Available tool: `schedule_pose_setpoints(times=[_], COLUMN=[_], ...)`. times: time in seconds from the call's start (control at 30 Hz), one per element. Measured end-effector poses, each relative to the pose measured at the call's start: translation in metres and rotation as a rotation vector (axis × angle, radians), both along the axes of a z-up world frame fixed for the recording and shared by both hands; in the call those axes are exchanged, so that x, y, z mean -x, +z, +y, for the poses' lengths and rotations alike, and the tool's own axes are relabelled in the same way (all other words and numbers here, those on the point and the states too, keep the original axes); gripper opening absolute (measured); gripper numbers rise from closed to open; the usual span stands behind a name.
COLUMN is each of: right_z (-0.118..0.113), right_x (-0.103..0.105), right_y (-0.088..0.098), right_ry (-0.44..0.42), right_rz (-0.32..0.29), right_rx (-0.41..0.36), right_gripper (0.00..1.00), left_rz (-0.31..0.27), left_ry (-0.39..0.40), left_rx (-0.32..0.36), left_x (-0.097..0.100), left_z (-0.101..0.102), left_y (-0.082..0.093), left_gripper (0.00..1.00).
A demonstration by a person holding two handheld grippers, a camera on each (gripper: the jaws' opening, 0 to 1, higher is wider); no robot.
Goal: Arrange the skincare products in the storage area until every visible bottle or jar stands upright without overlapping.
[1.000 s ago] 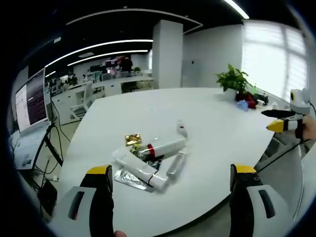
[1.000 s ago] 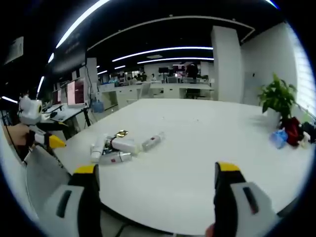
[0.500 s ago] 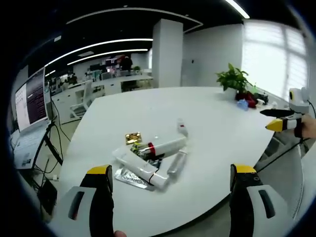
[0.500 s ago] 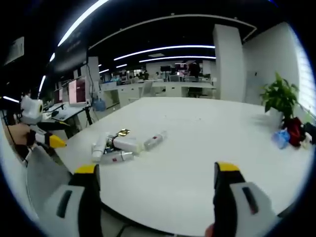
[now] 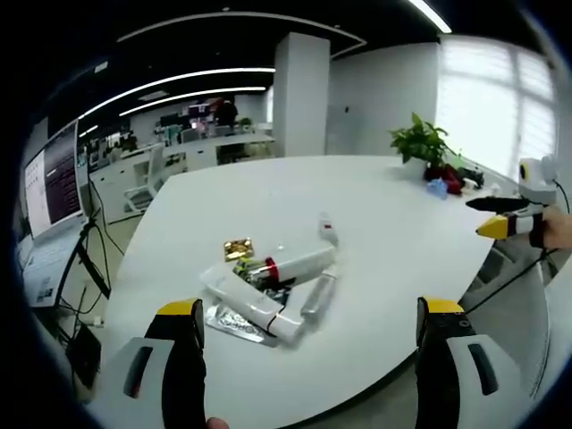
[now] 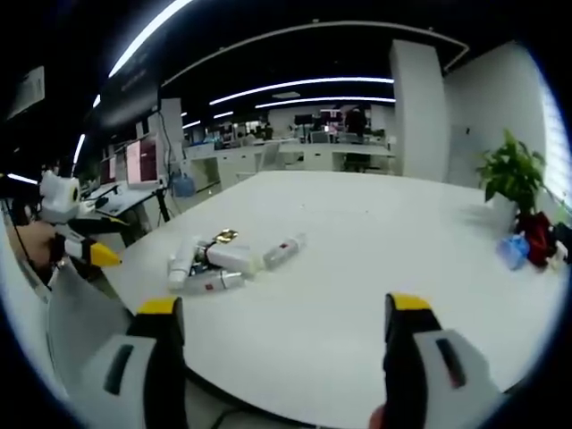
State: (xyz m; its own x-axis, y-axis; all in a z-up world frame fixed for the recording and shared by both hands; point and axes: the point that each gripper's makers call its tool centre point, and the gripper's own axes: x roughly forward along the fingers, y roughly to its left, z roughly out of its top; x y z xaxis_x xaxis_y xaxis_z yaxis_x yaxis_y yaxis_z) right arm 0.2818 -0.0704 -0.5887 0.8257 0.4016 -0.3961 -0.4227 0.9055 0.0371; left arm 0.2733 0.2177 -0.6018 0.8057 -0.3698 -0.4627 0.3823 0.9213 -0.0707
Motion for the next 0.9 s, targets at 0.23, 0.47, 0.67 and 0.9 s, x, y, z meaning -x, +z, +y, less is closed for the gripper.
schedule_pose_setpoints(times=[0.23, 0.47, 0.67, 0.9], right_z=[0.003, 0.011, 0.023, 0.044], right_x=[-0.005, -0.016, -0.022, -0.035], right_y=[-0.004, -0.006, -0.026, -0.029], right_ry=[0.02, 0.063, 0.136, 0.252], right_rz=[0.015, 0.021, 0.078, 0.079], right_rx=[0.007, 0.02, 0.034, 0.081], right_gripper=[0.92, 0.9, 0.9, 0.88], left_rz=[0.008, 0.007, 0.009, 0.013], left_ry=[0.002, 0.011, 0.007, 0.009], left_rx=[0.006, 0.015, 0.018, 0.022], left_x=[0.0, 0.0, 0.001, 0.002], left_z=[-0.001, 0.001, -0.001, -0.001], left_y=[-0.001, 0.0, -0.001, -0.003], left_gripper=[0.97, 0.97, 0.97, 0.97])
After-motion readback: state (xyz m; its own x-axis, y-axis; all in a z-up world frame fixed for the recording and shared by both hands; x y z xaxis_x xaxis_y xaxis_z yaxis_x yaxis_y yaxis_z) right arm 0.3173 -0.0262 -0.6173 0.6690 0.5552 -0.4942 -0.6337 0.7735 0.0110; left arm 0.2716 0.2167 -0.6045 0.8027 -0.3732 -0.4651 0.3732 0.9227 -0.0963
